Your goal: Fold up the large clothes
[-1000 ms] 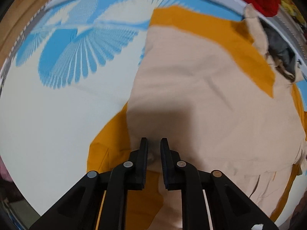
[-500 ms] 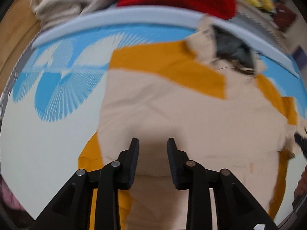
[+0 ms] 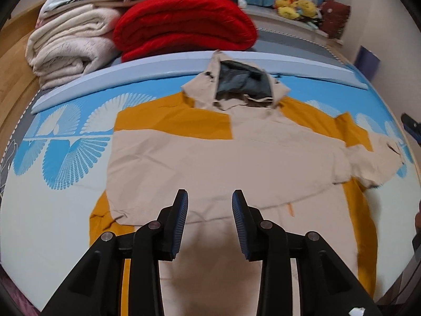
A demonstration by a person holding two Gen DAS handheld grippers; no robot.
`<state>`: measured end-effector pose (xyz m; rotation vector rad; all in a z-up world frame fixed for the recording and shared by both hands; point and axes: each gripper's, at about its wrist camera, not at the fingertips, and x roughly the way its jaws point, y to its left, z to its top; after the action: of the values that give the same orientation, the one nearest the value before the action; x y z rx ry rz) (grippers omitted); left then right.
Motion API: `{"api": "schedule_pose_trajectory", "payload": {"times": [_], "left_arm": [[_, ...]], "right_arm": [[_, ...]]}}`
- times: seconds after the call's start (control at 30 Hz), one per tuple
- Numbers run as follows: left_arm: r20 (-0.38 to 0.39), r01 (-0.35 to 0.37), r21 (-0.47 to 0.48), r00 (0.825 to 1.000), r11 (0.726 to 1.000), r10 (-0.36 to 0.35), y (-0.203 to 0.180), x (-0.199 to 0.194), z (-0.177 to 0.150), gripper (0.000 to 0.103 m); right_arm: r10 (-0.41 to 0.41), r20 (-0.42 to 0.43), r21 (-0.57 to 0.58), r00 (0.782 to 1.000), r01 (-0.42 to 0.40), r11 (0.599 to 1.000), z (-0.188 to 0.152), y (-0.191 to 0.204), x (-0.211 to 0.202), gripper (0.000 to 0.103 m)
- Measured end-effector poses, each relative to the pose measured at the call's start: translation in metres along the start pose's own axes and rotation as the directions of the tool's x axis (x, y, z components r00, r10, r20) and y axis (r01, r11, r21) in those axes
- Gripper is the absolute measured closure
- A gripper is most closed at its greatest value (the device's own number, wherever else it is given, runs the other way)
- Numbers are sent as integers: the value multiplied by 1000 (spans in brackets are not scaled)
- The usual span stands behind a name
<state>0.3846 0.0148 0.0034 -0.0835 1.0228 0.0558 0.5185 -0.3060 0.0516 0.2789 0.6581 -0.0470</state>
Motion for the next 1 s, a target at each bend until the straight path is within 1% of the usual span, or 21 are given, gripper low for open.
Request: {"api": "schedule_pose_trajectory", "payload": {"times": [0.17,0.23,0.37,0.5,0.57,0.6,0.63,0.73,0.87,0.93,0.97,1.0], "left_arm": [[25,5,27,1000,1000,-6,-18,-11,-7,70],[32,16,25,999,1000,-16,-23,-14,-5,70],[43,13,17,999,1000,-13,-27,-15,1,69],[34,7,12,999,1000,-7,-28,-10,5,69],[27,4,10,1000,1000,-5,-28,-6,6,69],[24,4,10,1000,1000,-4,-27,-5,7,69],[20,2,11,1000,1000,-2,-26,-3,7,69],[11,-3,2,1000,1000,3,-24,1,10,69],[-2,-9,-6,1000,1000,9,-21,7,12,69],[-12,-5,-10,1000,1000,5,-21,10,12,69],[-19,-1,-8,1000,1000,0,-22,12,12,69],[-23,2,-4,1000,1000,-2,-22,13,12,69]], "right_arm": [[-4,59,37,998,2,999,3,-29,-32,78],[-12,78,52,997,8,999,6,-45,-42,78],[-26,111,69,993,18,997,15,-76,-57,77],[-52,108,99,993,41,994,25,-121,-60,77],[-71,82,126,994,60,990,27,-145,-56,73],[-76,72,142,994,65,988,28,-157,-54,69],[-86,63,164,994,75,984,28,-172,-51,65],[-132,26,215,991,124,969,25,-214,-43,59],[-177,2,234,984,172,957,21,-252,-35,59],[-209,17,233,978,199,952,20,-267,-34,59],[-250,40,234,968,234,944,20,-277,-37,60],[-280,52,242,959,260,935,20,-285,-38,65]]}}
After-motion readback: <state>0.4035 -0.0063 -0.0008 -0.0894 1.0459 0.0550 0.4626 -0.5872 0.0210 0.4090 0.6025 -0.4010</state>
